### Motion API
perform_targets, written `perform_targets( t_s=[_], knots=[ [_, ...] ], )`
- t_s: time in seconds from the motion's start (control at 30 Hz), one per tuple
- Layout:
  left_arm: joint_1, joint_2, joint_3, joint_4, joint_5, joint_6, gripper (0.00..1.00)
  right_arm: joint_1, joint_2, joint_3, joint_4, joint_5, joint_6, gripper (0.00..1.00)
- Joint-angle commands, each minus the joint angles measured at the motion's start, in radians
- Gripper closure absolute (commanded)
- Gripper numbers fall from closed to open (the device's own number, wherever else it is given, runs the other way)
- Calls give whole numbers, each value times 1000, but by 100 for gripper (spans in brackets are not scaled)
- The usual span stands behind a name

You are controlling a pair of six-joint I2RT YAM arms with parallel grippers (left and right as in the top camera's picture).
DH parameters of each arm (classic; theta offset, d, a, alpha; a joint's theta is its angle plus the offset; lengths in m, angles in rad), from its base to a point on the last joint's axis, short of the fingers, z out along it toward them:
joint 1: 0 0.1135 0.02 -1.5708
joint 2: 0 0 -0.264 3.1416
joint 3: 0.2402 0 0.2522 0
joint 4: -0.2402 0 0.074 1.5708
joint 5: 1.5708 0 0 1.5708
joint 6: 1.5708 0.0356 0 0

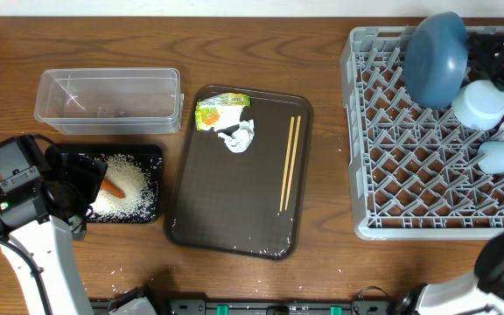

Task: Sort waste into correct bins and load items into the dishwasher rack
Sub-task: 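Lift the blue plate into the dish rack and stand it upright, then reach the right gripper to the wooden chopsticks and grasp one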

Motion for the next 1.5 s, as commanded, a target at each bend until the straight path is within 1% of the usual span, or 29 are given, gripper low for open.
perform_targets(
  t_s=[0.0, 0.07, 0.3, 0.43, 0.5, 0.6, 0.8, 0.9, 1.03, 1.17, 1.3, 1.4, 1.47],
  knots=[
    [4, 2, 20, -3, -16, -9, 3, -4, -94, 3, -52, 214, -47, 23],
    [4, 2, 20, -3, -16, -9, 2, 0, -129, 3, -94, 276, -76, 22],
    [4, 2, 20, -3, -16, -9, 3, 31, -201, 3, -171, 385, -142, 22],
    [4, 2, 20, -3, -17, -9, 2, 85, -210, 3, -228, 503, -179, 23],
    [4, 2, 20, -3, -16, -9, 3, 124, -205, 3, -262, 598, -186, 23],
    [4, 2, 20, -3, -16, -9, 3, 186, -198, 3, -290, 679, -224, 23],
    [4, 2, 20, -3, -16, -9, 3, 261, -217, 3, -308, 671, -228, 24],
    [4, 2, 20, -3, -16, -9, 3, 299, -241, 3, -334, 632, -228, 22],
    [4, 2, 20, -3, -16, -9, 3, 368, -255, 3, -384, 633, -228, 20],
    [4, 2, 20, -3, -16, -9, 3, 483, -253, 3, -458, 634, -239, 18],
    [4, 2, 20, -3, -16, -9, 2, 622, -253, 3, -496, 667, -243, 16],
    [4, 2, 20, -3, -16, -9, 2, 758, -252, 1, -500, 743, -239, 12],
    [4, 2, 20, -3, -16, -9, 3, 847, -244, 1, -499, 822, -200, 8]
  ],
)
